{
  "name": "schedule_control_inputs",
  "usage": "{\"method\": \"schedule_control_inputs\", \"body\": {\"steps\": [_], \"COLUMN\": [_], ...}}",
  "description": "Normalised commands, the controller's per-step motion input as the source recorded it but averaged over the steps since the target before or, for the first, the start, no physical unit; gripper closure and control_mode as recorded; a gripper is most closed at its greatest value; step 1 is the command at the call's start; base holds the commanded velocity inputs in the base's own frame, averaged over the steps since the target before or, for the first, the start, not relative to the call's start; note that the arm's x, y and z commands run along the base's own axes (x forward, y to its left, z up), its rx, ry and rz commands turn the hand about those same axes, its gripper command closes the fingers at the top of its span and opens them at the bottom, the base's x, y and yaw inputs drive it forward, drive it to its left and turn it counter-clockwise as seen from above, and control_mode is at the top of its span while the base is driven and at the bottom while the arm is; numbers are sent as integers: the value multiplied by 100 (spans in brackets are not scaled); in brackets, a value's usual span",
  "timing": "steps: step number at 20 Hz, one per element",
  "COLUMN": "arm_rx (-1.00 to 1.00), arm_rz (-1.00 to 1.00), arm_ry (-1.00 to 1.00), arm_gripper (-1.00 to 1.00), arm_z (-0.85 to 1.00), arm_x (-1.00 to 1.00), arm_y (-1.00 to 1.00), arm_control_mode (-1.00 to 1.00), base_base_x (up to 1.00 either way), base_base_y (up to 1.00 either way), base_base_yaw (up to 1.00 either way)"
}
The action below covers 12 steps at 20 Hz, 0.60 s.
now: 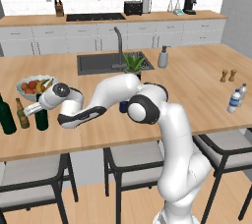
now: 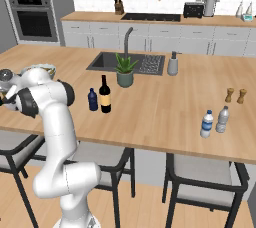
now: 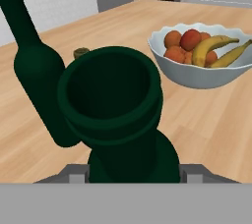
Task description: Move the plastic bottles in the middle to the plastics group, and the glass bottles in the middle to the glass group.
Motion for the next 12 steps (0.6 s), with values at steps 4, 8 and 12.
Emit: {"method": "schedule_control_inputs", "body": {"steps": [4, 8, 12], "arm_rx": [0, 0, 0], "arm_rz": [0, 0, 0], "arm_ry": [0, 0, 0], "arm_gripper": [-100, -100, -100], "arm_z": [0, 0, 0], "arm_x": [0, 0, 0], "arm_y": [0, 0, 0], "arm_control_mode": [-100, -100, -100], "base_base_x": [0, 0, 0], "base_base_y": [0, 0, 0], "base_base_yaw": [0, 0, 0]}}
